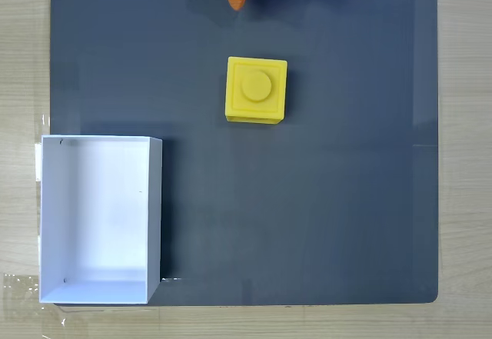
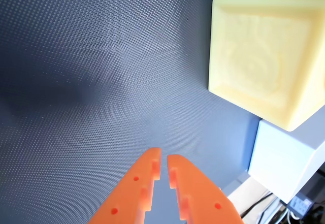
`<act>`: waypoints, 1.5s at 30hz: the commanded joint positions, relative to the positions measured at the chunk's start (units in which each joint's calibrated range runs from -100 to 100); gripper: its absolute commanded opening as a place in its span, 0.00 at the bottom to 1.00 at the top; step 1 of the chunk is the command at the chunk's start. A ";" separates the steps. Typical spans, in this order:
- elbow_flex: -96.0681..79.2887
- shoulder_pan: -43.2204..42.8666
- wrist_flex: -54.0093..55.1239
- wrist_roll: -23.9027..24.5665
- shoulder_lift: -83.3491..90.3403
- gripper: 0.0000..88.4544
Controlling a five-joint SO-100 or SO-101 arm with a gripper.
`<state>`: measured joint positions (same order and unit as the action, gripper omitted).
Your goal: Grasp a yellow block and put it in the box
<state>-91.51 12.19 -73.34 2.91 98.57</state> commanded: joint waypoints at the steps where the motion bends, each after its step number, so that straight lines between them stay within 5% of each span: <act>1: 1.46 0.18 1.53 -0.12 -2.38 0.02; 10: 17.47 -0.49 19.07 -0.07 -27.55 0.02; 16: 35.02 -0.57 19.68 -0.12 -45.77 0.02; 29: 81.15 -3.02 -10.25 -0.18 -75.69 0.03; 39: 92.64 -3.02 -23.78 -0.28 -91.36 0.42; 45: 92.01 -3.02 -23.95 -2.59 -98.23 0.50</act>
<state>-1.72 9.04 -97.06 0.95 1.98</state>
